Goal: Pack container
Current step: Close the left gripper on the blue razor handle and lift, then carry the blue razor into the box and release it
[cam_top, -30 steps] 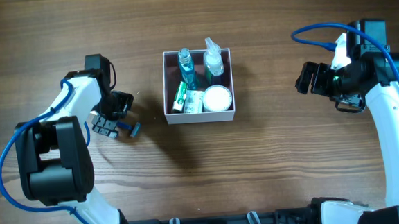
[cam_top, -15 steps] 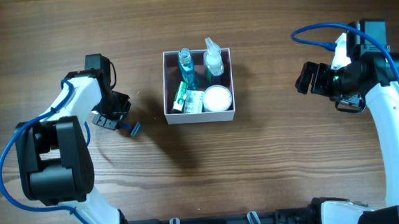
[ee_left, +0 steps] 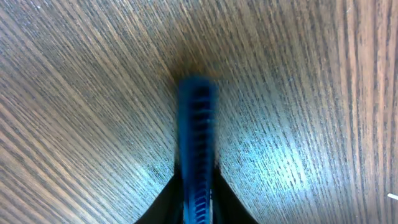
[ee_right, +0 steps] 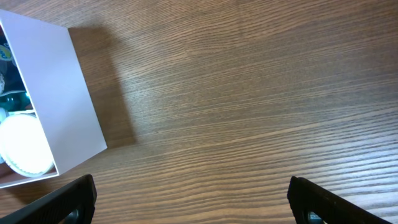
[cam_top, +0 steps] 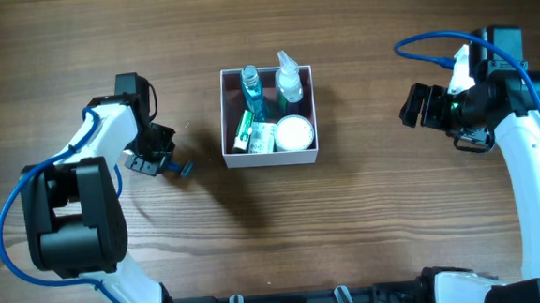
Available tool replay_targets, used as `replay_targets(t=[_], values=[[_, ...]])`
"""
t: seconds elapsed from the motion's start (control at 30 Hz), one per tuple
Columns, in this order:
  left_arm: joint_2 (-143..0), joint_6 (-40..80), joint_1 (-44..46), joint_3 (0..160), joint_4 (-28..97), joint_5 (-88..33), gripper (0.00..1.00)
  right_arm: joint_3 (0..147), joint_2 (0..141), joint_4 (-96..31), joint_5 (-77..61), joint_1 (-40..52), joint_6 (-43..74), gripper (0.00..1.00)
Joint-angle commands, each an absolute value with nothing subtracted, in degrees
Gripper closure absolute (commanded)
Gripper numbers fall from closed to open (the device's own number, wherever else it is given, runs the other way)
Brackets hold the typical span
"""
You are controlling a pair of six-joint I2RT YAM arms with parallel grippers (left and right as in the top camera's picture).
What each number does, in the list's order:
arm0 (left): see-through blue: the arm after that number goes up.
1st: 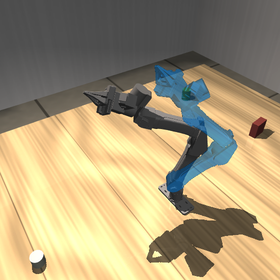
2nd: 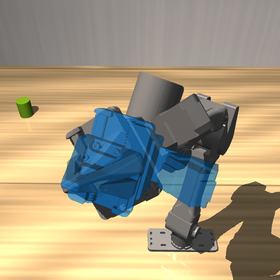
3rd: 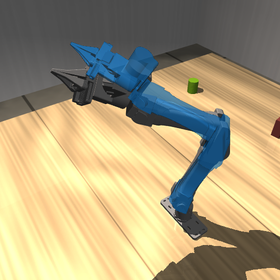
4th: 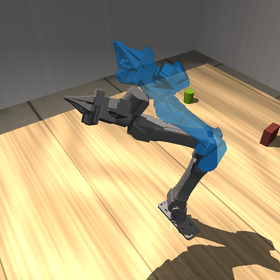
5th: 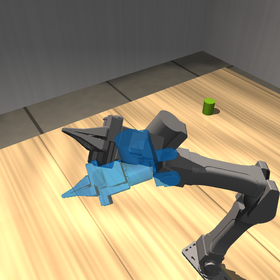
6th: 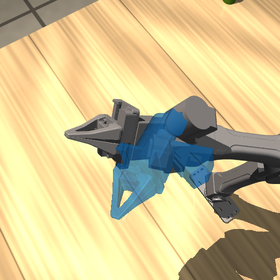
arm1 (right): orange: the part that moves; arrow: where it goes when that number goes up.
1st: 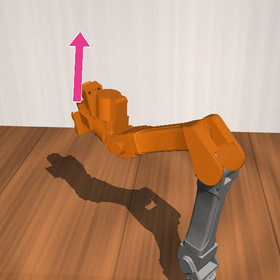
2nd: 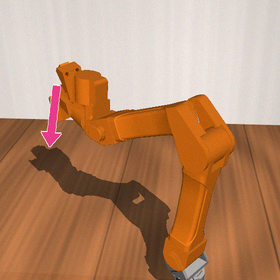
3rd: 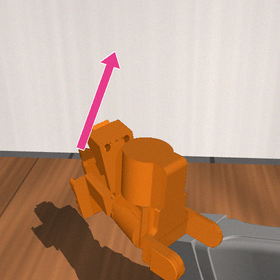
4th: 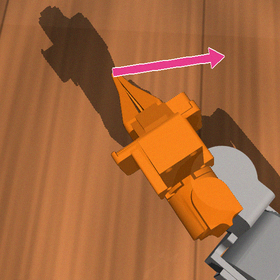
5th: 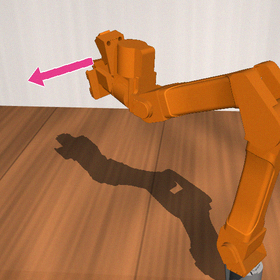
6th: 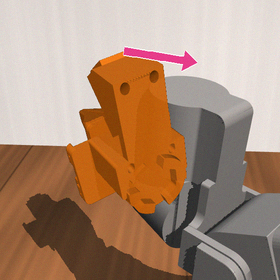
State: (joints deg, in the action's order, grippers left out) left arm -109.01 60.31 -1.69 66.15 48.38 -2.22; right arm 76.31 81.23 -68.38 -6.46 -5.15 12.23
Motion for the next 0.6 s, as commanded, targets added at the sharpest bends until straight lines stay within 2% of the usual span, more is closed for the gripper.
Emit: replay_targets(t=[0.0,0.2,0.57], values=[[-110.6,60.2,-2.2,64.1,49.0,-0.6,0.88,76.0,81.5,-68.4,-7.4,-5.2,11.6,0.0],[-110.6,60.2,-2.2,64.1,49.1,-0.6,0.96,76.0,81.5,-68.4,-7.4,-5.2,11.5,0.0],[-110.1,60.2,-2.2,64.4,51.1,-1.2,0.96,76.0,81.5,-68.4,-7.4,-5.2,11.6,0.0]])
